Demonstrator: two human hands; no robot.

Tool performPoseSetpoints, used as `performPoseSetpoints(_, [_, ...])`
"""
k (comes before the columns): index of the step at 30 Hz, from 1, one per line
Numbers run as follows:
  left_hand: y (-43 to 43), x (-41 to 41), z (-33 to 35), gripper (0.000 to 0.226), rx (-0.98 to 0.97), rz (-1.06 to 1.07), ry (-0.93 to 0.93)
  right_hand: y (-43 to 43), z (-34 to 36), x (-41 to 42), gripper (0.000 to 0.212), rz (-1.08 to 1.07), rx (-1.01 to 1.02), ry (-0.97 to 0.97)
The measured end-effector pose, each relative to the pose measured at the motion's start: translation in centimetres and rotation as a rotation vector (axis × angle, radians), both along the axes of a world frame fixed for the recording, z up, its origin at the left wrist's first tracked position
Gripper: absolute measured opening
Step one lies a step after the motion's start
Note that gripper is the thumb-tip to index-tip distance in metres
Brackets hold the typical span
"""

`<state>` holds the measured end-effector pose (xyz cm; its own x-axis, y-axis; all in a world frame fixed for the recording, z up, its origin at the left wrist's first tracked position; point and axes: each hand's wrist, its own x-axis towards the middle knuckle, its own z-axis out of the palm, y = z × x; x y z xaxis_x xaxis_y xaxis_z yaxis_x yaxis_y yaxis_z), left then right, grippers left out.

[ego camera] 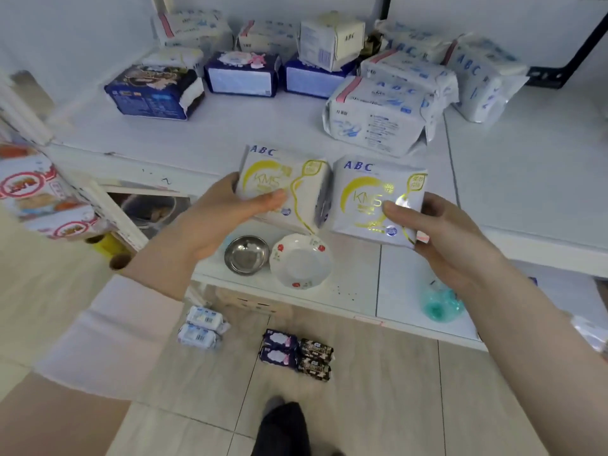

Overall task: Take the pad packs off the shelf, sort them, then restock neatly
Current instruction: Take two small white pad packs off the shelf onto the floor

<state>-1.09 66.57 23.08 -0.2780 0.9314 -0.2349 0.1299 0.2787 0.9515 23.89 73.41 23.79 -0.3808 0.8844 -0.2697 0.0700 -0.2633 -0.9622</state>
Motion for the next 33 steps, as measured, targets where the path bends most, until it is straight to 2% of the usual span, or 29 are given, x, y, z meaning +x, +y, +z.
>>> performPoseSetpoints(2, [-1.3, 2.8, -1.2, 0.039, 0.022, -0.004, -0.028, -1.7, -1.0, 2.2, 0.025, -0.030, 0.008, -0.001])
performPoseSetpoints(4, [-2.6, 5.1, -2.1, 0.053, 0.018, -0.002, -0.053, -3.2, -1.8, 4.2, 0.027, -0.058, 0.003, -0.016])
performPoseSetpoints(7, [-4.6, 7.4, -3.4, 0.074, -0.012, -0.044, -0.070, -5.4, -2.7, 6.9, 0.042, -0.067, -0.008, -0.054])
performPoseSetpoints(11, [-6.9, 10.3, -4.8, 0.072, -0.020, -0.079, -0.095, -8.3, -4.3, 10.0, 0.039, -0.081, -0.018, -0.088])
performPoseSetpoints(15, [-9.9, 12.4, -7.2, 0.064, -0.020, -0.141, -0.124, -11.6, -6.6, 12.7, 0.080, -0.110, -0.021, -0.123])
performPoseSetpoints(17, [-11.5, 13.0, -9.0, 0.068, -0.058, -0.170, -0.144, -13.1, -7.9, 13.7, 0.089, -0.105, -0.040, -0.124])
performPoseSetpoints(21, [-14.1, 14.2, -11.8, 0.058, -0.123, -0.171, -0.161, -15.7, -10.3, 15.0, 0.086, -0.109, -0.118, -0.116])
performPoseSetpoints(26, [-15.6, 15.6, -13.8, 0.077, -0.182, -0.125, -0.154, -17.0, -12.3, 16.4, 0.072, -0.100, -0.155, -0.119])
performPoseSetpoints(31, [-15.7, 17.9, -16.4, 0.084, -0.236, -0.114, -0.171, -16.1, -14.7, 18.9, 0.066, -0.096, -0.185, -0.131])
performPoseSetpoints(33, [-15.2, 19.1, -17.7, 0.078, -0.256, -0.101, -0.185, -15.2, -16.0, 20.3, 0.066, -0.081, -0.211, -0.132])
